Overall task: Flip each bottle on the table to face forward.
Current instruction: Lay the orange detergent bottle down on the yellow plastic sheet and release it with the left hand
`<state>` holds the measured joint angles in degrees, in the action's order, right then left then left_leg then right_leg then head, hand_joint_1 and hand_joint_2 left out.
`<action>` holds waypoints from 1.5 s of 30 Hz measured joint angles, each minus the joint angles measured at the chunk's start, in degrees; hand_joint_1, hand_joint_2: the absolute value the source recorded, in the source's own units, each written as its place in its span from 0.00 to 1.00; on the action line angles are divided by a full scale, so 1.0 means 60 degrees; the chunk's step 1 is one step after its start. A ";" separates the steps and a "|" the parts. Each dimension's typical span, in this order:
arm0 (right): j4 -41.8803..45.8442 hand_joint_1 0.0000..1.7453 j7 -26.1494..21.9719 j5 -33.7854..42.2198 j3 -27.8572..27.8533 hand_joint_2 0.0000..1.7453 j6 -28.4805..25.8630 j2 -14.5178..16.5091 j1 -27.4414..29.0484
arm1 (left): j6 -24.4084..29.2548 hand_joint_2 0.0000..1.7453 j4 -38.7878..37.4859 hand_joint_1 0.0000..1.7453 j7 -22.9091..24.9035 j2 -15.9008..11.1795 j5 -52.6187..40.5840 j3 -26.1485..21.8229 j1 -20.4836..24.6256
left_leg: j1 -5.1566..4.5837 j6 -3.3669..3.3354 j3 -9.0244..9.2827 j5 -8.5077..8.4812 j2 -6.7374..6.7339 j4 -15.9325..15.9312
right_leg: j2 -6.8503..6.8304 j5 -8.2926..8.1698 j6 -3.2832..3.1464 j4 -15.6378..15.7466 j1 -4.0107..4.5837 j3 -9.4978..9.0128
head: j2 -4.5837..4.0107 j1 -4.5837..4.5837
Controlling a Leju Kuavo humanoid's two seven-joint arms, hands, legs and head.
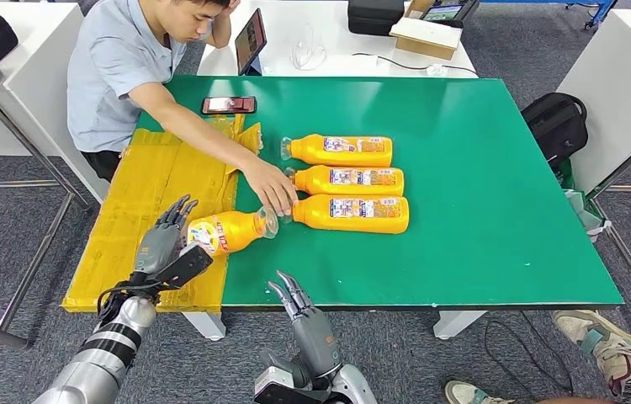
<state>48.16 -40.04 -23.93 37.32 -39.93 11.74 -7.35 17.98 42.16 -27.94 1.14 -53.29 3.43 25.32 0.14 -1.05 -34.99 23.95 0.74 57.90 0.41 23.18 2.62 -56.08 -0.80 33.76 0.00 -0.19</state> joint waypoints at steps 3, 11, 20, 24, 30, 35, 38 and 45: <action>-0.0004 0.00 0.0000 0.0003 0.0047 0.00 0.0000 -0.0017 -0.0001 | 0.0080 1.00 0.0170 0.00 -0.0004 -0.0048 0.0203 0.0184 -0.0019 | 0.0000 0.0000 -0.0026 0.0000 -0.0009 0.0001 | 0.0001 -0.0001 0.0001 -0.0001 0.0000 0.0024 | 0.0000 0.0001; -0.0028 0.00 0.0000 -0.0163 0.0058 0.00 0.0000 -0.0021 -0.0005 | -0.0735 1.00 0.1715 0.00 -0.0761 0.0469 0.4115 0.0213 -0.0626 | -0.0001 -0.0003 -0.0085 -0.0001 0.0005 0.0005 | 0.0000 0.0001 0.0005 0.0000 -0.0002 0.0071 | 0.0000 0.0003; -0.0075 0.00 0.0000 -0.0505 -0.0041 0.00 0.0000 -0.0016 0.0011 | -0.1172 1.00 0.4306 0.00 -0.0974 0.1201 0.7203 -0.0162 -0.1314 | -0.0001 -0.0003 -0.0101 0.0002 -0.0004 0.0005 | 0.0001 0.0001 0.0005 0.0002 0.0000 0.0092 | 0.0000 0.0001; -0.0082 0.00 0.0000 -0.0588 -0.0117 0.00 0.0000 -0.0013 0.0037 | -0.1094 1.00 0.5048 0.00 -0.1059 0.1212 0.7159 -0.0098 -0.1642 | 0.0002 -0.0002 -0.0101 0.0002 -0.0007 0.0005 | 0.0001 0.0003 0.0003 0.0001 0.0001 0.0095 | 0.0000 0.0000; -0.0088 0.00 0.0000 -0.0774 -0.0231 0.00 0.0000 -0.0011 0.0083 | -0.0808 1.00 0.5851 0.00 -0.1148 0.1253 0.7282 0.0152 -0.2131 | 0.0000 -0.0003 -0.0102 0.0002 -0.0005 0.0005 | 0.0001 0.0003 0.0003 0.0002 -0.0002 0.0094 | 0.0000 0.0001; 0.0067 0.00 0.0000 -0.2100 -0.0633 0.00 -0.0003 -0.0005 0.0232 | -0.0341 1.00 0.6454 0.00 -0.1119 0.1439 0.8456 0.0159 -0.2351 | -0.0002 -0.0003 -0.0103 0.0003 -0.0001 0.0005 | 0.0001 0.0003 0.0003 0.0004 -0.0002 0.0094 | 0.0000 0.0001; 0.0665 0.00 0.0000 -0.3287 -0.1292 0.00 -0.0009 0.0015 0.0515 | -0.0483 1.00 0.6883 0.00 -0.0910 0.1614 0.9914 0.0136 -0.2488 | -0.0001 -0.0003 -0.0104 0.0003 0.0007 0.0005 | 0.0000 0.0003 0.0003 0.0003 -0.0001 0.0091 | 0.0000 0.0000; 0.3156 0.00 0.0000 -0.5436 -0.3341 0.25 -0.0019 0.0077 0.1356 | -0.0351 1.00 0.8233 0.00 -0.0976 0.1979 1.0980 0.0122 -0.3424 | -0.0003 -0.0009 -0.0108 0.0009 0.0006 0.0005 | 0.0000 0.0006 0.0005 0.0005 -0.0002 0.0093 | 0.0000 -0.0004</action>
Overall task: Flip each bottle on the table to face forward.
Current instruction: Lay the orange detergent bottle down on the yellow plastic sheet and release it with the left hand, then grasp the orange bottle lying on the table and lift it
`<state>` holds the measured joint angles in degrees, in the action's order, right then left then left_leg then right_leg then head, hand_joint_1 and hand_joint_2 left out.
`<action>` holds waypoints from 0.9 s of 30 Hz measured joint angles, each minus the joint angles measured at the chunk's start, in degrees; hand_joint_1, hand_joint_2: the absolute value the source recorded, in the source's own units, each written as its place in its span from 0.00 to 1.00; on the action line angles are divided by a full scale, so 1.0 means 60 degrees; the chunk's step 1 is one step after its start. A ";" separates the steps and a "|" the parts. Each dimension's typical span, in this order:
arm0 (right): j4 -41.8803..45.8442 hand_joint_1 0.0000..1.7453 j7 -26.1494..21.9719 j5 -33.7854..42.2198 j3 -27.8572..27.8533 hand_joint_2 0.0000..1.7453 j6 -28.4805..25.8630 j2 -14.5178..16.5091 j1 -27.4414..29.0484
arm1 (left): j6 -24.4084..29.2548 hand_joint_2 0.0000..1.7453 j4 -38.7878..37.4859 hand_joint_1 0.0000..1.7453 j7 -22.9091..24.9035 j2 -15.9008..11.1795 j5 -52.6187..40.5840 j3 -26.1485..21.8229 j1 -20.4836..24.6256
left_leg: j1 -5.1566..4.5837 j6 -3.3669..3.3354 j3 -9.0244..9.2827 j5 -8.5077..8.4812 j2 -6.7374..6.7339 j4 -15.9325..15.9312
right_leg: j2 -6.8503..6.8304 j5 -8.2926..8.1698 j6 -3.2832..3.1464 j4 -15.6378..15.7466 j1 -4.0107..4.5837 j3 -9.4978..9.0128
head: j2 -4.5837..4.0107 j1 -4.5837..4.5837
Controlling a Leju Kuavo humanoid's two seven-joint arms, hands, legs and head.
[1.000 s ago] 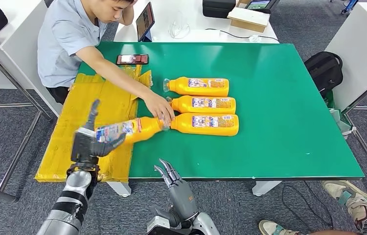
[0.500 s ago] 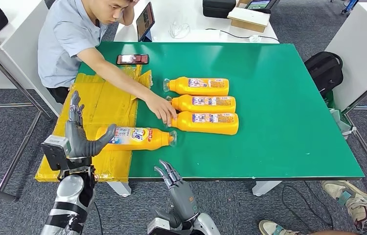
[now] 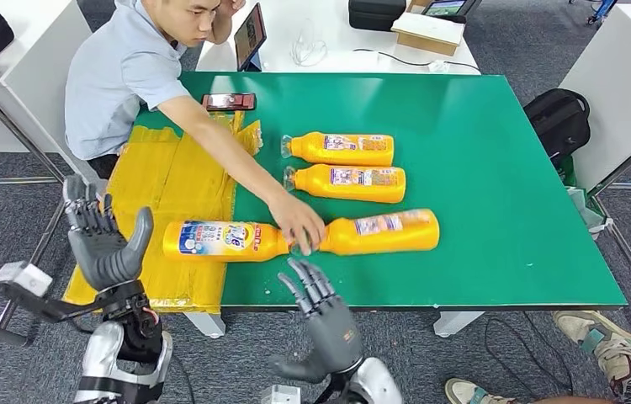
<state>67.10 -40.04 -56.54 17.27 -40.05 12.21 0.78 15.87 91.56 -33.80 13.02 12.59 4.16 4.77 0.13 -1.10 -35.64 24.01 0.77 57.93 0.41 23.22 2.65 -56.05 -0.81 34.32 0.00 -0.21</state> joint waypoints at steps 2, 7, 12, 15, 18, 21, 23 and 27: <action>0.0535 0.00 0.0000 -0.0443 -0.0555 0.75 0.0001 -0.0003 0.0092 | 0.0099 1.00 0.0236 0.00 -0.0094 0.0040 -0.0158 0.0010 -0.0269 | -0.0001 -0.0002 0.0000 0.0003 0.0001 0.0000 | 0.0000 0.0001 0.0000 0.0002 0.0000 0.0000 | 0.0000 0.0000; 0.1341 0.00 0.0001 -0.1343 -0.1837 1.00 0.0001 -0.0012 0.0127 | 0.0512 1.00 0.0420 0.00 -0.0415 0.0082 -0.1012 0.0132 -0.0761 | -0.0004 -0.0005 0.0002 0.0001 0.0003 0.0000 | 0.0000 -0.0002 0.0002 0.0004 -0.0002 -0.0004 | 0.0000 0.0000; 0.1375 0.00 0.0553 -0.1920 -0.2760 1.00 0.0001 -0.0042 -0.0114 | 0.0911 1.00 0.0419 0.00 -0.0561 0.0082 -0.1710 0.0324 -0.0922 | -0.0003 -0.0005 0.0003 0.0000 0.0003 0.0000 | 0.0000 -0.0005 0.0004 0.0002 -0.0001 -0.0006 | 0.0000 0.0001; 0.1079 0.00 0.1286 -0.1967 -0.2895 1.00 0.0001 -0.0167 -0.0378 | 0.1003 1.00 0.0403 0.00 -0.0584 0.0082 -0.1938 0.0455 -0.0951 | -0.0003 -0.0005 0.0003 0.0000 0.0003 0.0000 | 0.0000 -0.0005 0.0004 0.0001 -0.0001 -0.0006 | 0.0000 -0.0001; 0.0544 0.00 0.1957 -0.1857 -0.2857 1.00 0.0001 -0.0364 -0.0651 | 0.1039 1.00 0.0365 0.00 -0.0585 0.0082 -0.2113 0.0559 -0.0957 | -0.0003 -0.0005 0.0002 0.0000 0.0006 0.0000 | -0.0001 -0.0004 0.0005 0.0001 -0.0001 -0.0007 | 0.0000 -0.0002; -0.0076 0.00 0.2497 -0.1804 -0.2724 1.00 0.0001 -0.0572 -0.0910 | 0.1098 1.00 0.0320 0.00 -0.0583 0.0082 -0.2258 0.0647 -0.0957 | -0.0003 -0.0005 0.0000 0.0000 0.0009 0.0000 | -0.0001 -0.0004 0.0005 0.0001 -0.0001 -0.0007 | 0.0000 -0.0002; -0.0451 0.00 0.2769 -0.1838 -0.2636 1.00 0.0001 -0.0697 -0.1057 | 0.1128 1.00 0.0281 0.00 -0.0581 0.0082 -0.2318 0.0680 -0.0958 | -0.0003 -0.0005 0.0000 0.0000 0.0009 0.0000 | -0.0001 -0.0004 0.0005 0.0001 -0.0001 -0.0006 | 0.0000 -0.0001; -0.1067 0.00 0.3283 -0.1974 -0.2493 1.00 0.0001 -0.0910 -0.1292 | 0.1132 1.00 0.0218 0.00 -0.0574 0.0082 -0.2430 0.0693 -0.0962 | -0.0003 -0.0005 -0.0001 0.0001 0.0010 0.0000 | -0.0002 -0.0004 0.0005 0.0001 -0.0001 -0.0006 | 0.0000 0.0000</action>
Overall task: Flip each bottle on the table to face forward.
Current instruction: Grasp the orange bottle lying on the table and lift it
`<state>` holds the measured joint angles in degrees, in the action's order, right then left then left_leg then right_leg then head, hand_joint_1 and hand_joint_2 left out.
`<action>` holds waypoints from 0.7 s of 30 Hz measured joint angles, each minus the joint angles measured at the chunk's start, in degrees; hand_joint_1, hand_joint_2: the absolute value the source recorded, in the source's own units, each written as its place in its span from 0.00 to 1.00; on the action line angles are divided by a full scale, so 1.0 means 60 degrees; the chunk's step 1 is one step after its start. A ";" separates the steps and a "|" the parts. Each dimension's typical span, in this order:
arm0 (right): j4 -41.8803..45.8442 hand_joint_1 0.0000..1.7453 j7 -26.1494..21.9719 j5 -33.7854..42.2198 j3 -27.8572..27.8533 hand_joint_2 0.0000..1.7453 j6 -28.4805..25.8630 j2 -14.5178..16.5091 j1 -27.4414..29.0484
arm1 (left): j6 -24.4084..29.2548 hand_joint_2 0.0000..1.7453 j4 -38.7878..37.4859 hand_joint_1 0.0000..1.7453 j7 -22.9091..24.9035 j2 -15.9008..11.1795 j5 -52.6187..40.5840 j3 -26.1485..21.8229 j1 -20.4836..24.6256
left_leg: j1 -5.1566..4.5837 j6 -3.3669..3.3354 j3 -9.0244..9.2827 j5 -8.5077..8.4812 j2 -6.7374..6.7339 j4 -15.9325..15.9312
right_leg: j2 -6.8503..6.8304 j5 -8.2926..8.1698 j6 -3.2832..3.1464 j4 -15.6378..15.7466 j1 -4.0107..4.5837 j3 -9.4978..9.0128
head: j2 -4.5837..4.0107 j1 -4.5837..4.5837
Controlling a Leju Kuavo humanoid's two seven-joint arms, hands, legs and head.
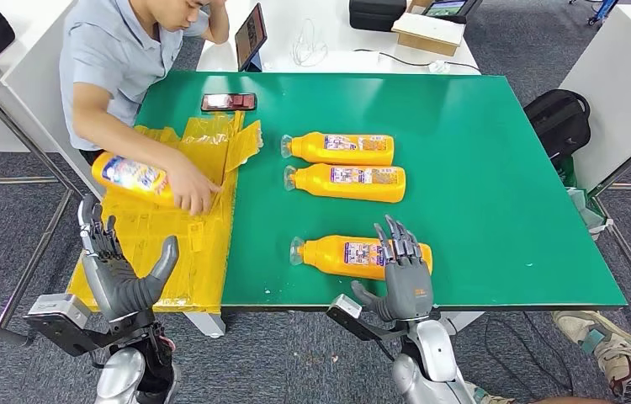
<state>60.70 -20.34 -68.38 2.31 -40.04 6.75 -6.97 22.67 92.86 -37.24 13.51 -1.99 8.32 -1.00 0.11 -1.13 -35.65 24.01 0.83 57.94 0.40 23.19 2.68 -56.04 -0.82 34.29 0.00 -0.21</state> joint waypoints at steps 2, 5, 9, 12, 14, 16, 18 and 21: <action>-0.0255 0.00 0.0259 -0.0109 0.0059 1.00 0.0000 -0.0093 -0.0089 | 0.0000 1.00 -0.0026 0.00 0.0008 0.0000 -0.0048 0.0001 -0.0012 | 0.0000 0.0000 0.0000 0.0000 0.0000 0.0000 | 0.0000 0.0000 0.0000 0.0000 0.0000 0.0000 | 0.0000 -0.0001; -0.0522 0.00 0.0630 -0.0346 0.0176 1.00 0.0000 -0.0219 -0.0179 | 0.0000 1.00 -0.0035 0.00 0.0017 0.0000 -0.0081 0.0001 -0.0036 | 0.0000 0.0000 0.0000 0.0000 0.0000 0.0000 | 0.0000 0.0000 0.0000 0.0000 0.0000 0.0000 | 0.0000 -0.0001; -0.0818 0.00 0.1496 -0.1016 0.0360 1.00 0.0000 -0.0407 -0.0299 | 0.0000 1.00 -0.0035 0.00 0.0053 0.0000 -0.0148 -0.0003 -0.0093 | 0.0000 0.0000 0.0000 0.0000 0.0003 0.0000 | 0.0000 0.0000 0.0000 0.0000 0.0000 0.0000 | 0.0000 -0.0001; -0.0877 0.00 0.2195 -0.1697 0.0437 1.00 -0.0001 -0.0562 -0.0354 | -0.0005 1.00 -0.0035 0.00 0.0090 0.0000 -0.0225 -0.0009 -0.0140 | 0.0000 0.0000 -0.0001 0.0000 0.0003 0.0000 | -0.0001 0.0000 0.0000 0.0000 0.0000 0.0000 | 0.0000 0.0000; -0.0914 0.00 0.2514 -0.1987 0.0452 1.00 -0.0003 -0.0650 -0.0407 | -0.0010 1.00 -0.0035 0.00 0.0107 0.0000 -0.0256 -0.0013 -0.0162 | 0.0000 0.0000 -0.0001 0.0000 0.0004 0.0000 | -0.0001 0.0000 0.0000 0.0000 -0.0001 0.0000 | 0.0000 0.0000; -0.0988 0.00 0.2784 -0.2177 0.0470 1.00 -0.0002 -0.0724 -0.0483 | -0.0017 1.00 -0.0035 0.00 0.0117 0.0000 -0.0270 -0.0016 -0.0182 | 0.0000 0.0000 -0.0002 0.0000 0.0004 0.0000 | -0.0001 0.0000 0.0000 0.0000 0.0000 0.0000 | 0.0000 -0.0001; -0.1126 0.00 0.3043 -0.2331 0.0492 1.00 -0.0001 -0.0789 -0.0593 | -0.0026 1.00 -0.0035 0.00 0.0133 0.0000 -0.0284 -0.0018 -0.0193 | 0.0000 0.0000 -0.0002 0.0000 0.0003 0.0000 | -0.0001 0.0000 0.0000 0.0000 0.0000 0.0000 | 0.0000 -0.0001; -0.1427 0.00 0.3322 -0.2398 0.0554 1.00 0.0010 -0.0873 -0.0799 | -0.0062 1.00 -0.0035 0.00 0.0169 0.0000 -0.0336 -0.0023 -0.0211 | 0.0000 0.0000 -0.0001 0.0000 0.0004 0.0000 | -0.0001 0.0000 0.0000 -0.0001 0.0000 0.0000 | 0.0000 -0.0001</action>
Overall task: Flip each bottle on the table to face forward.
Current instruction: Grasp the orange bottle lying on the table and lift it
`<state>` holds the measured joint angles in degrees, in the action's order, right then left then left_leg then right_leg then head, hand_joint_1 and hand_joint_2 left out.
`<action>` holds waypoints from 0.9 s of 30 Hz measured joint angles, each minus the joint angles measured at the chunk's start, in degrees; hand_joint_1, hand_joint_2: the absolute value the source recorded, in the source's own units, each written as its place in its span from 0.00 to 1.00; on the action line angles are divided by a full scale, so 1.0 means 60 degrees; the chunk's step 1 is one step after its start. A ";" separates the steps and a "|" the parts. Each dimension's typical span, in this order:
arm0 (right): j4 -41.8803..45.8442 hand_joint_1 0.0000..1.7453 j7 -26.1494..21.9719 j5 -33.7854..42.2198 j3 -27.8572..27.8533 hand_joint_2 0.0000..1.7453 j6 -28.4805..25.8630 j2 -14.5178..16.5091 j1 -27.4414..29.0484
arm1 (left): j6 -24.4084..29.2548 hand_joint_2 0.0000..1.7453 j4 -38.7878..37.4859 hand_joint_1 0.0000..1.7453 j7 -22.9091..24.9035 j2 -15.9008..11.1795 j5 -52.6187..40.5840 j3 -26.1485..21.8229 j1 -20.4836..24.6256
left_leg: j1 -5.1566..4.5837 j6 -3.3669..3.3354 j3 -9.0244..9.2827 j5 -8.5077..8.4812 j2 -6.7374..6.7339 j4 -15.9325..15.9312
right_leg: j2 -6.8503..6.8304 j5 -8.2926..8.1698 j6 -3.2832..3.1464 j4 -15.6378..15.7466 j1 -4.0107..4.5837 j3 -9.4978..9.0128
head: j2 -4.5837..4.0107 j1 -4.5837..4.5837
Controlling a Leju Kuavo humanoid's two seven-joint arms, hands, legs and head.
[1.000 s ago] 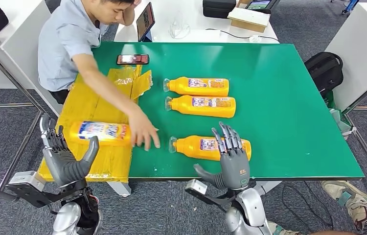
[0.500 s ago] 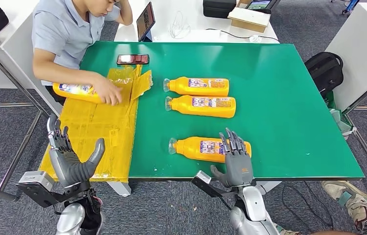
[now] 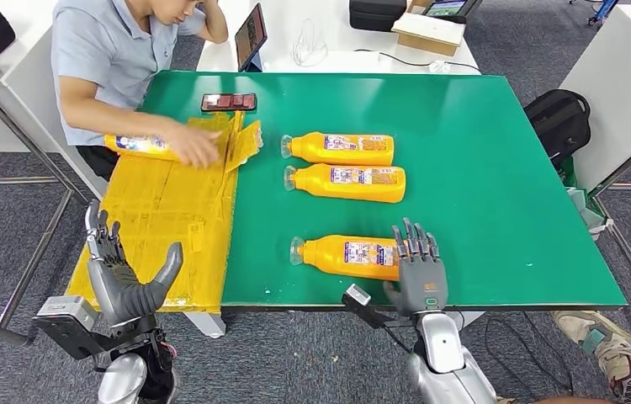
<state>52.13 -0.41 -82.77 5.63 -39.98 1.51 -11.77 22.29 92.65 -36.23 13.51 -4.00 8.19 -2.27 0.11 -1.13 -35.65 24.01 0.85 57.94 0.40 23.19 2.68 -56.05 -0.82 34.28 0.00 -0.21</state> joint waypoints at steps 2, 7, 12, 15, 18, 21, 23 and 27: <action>-0.0224 0.00 0.0055 0.0136 0.0067 1.00 0.0076 -0.0034 -0.0144 | -0.0027 1.00 0.0000 0.00 0.0023 0.0000 -0.0035 -0.0003 -0.0009 | 0.0000 0.0000 0.0000 0.0000 0.0000 0.0000 | 0.0000 0.0000 0.0000 0.0000 0.0000 0.0000 | 0.0000 -0.0001; -0.0857 0.00 -0.0076 0.0860 0.0165 1.00 0.0695 -0.0065 -0.0575 | -0.0126 1.00 0.0000 0.00 0.0096 0.0000 -0.0060 -0.0012 -0.0004 | 0.0000 0.0000 0.0004 0.0000 -0.0007 0.0000 | 0.0002 0.0000 0.0000 0.0000 0.0000 0.0000 | 0.0000 0.0000; -0.1532 0.00 -0.0257 0.1265 0.0189 1.00 0.1073 -0.0077 -0.1089 | -0.0170 1.00 -0.0015 0.00 0.0155 0.0000 -0.0061 -0.0015 0.0017 | 0.0000 0.0000 0.0023 0.0000 -0.0010 0.0000 | 0.0002 -0.0001 0.0000 0.0002 0.0000 -0.0014 | 0.0000 0.0001; -0.1883 0.61 -0.0451 0.1460 0.0227 1.00 0.1589 -0.0080 -0.1374 | -0.0258 1.00 -0.0039 0.00 0.0197 0.0000 -0.0047 -0.0016 0.0047 | 0.0000 0.0000 0.0042 0.0001 -0.0021 0.0000 | 0.0007 -0.0003 -0.0002 0.0003 0.0001 -0.0028 | 0.0000 0.0000; -0.2435 0.99 -0.0752 0.1667 0.0364 1.00 0.2463 -0.0087 -0.1873 | -0.0402 1.00 -0.0149 0.00 0.0237 0.0000 0.0013 -0.0014 0.0164 | 0.0000 0.0002 0.0091 0.0009 -0.0059 0.0000 | 0.0034 -0.0006 -0.0004 0.0007 0.0002 -0.0053 | 0.0000 0.0000; -0.2979 1.00 -0.0887 0.1567 0.0607 1.00 0.2909 -0.0119 -0.2349 | -0.0533 1.00 -0.0298 0.00 0.0290 0.0000 0.0123 -0.0013 0.0312 | 0.0000 0.0004 0.0142 0.0019 -0.0066 0.0000 | 0.0045 0.0001 -0.0011 0.0011 0.0002 -0.0055 | 0.0000 0.0000; -0.3256 1.00 -0.0874 0.1388 0.0826 1.00 0.3158 -0.0149 -0.2609 | -0.0635 1.00 -0.0367 0.00 0.0383 -0.0003 0.0220 -0.0015 0.0366 | 0.0000 0.0003 0.0177 0.0030 -0.0066 -0.0001 | 0.0047 0.0012 -0.0018 0.0014 0.0002 -0.0049 | 0.0000 0.0001; -0.3567 1.00 -0.0641 0.1076 0.1329 1.00 0.3806 -0.0239 -0.2964 | -0.0738 1.00 -0.0440 0.00 0.0505 -0.0017 0.0295 -0.0023 0.0390 | 0.0001 0.0002 0.0204 0.0034 -0.0067 -0.0001 | 0.0051 0.0008 -0.0010 0.0014 0.0003 -0.0066 | 0.0000 0.0002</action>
<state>30.73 -4.26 -76.32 13.61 -17.15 0.08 -29.55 17.86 90.01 -33.20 13.40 -2.23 8.05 0.07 0.11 -1.12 -34.43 24.21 0.45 57.93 0.70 23.24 2.62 -55.97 -0.80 33.89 0.00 -0.20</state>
